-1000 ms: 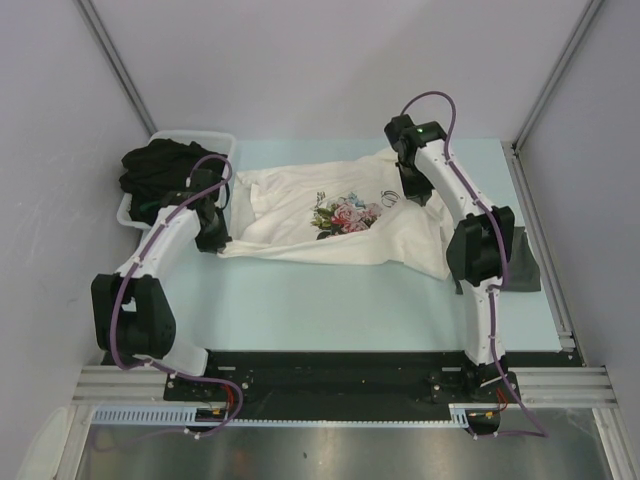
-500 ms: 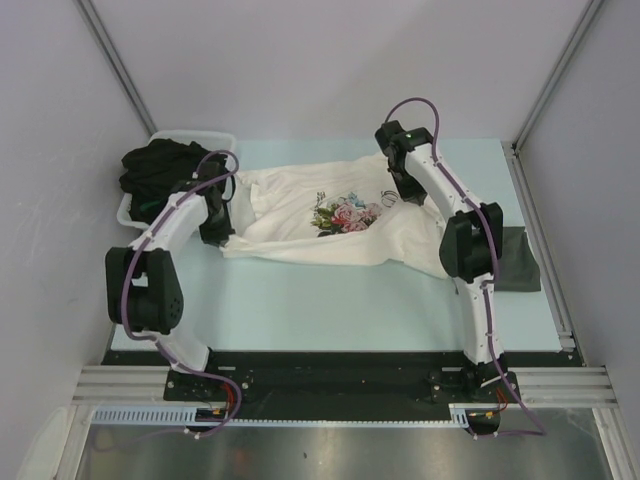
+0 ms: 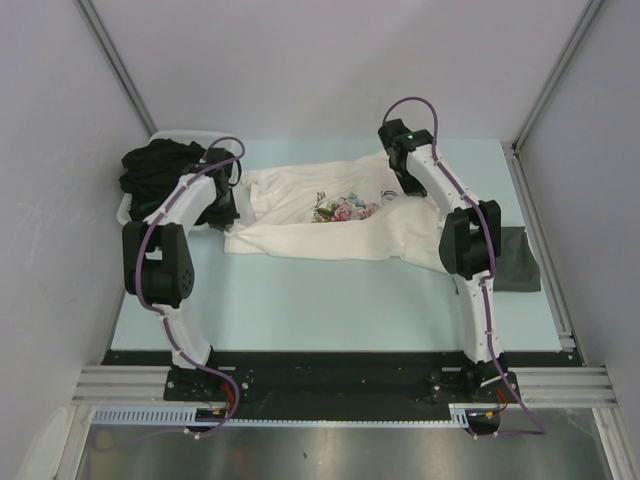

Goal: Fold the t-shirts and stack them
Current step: Fold the flattened tshirt in 1/3 of the way

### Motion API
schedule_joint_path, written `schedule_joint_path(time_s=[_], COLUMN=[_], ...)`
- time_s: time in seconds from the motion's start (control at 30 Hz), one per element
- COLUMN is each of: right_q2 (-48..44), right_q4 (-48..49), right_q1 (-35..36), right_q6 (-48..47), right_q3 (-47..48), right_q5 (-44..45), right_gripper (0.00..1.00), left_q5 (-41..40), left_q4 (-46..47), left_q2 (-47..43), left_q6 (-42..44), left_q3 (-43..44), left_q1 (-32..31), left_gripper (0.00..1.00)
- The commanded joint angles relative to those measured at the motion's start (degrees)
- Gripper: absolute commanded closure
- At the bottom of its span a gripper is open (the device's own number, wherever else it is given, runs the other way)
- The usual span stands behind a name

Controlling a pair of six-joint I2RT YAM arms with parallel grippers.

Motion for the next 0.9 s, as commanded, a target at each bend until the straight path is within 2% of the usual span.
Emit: schedule_joint_path(time_s=[0.0,0.87], right_q2=[0.72,4.15], right_q4=[4.57,12.83], right_q1=[-0.50,-0.06], right_q6=[-3.24,-9.48], right_q3=[1.25,1.08], right_q5=[2.56,0.98], right_gripper=[1.00,1.00], left_q5=[-0.30,-2.32], left_q4=[-0.89,-4.06], left_q2=[2.78,12.72], left_q6=[1.38,1.65], left_q3=[6.06,14.50], left_q1=[0.53,0.53], left_gripper=[1.00,1.00])
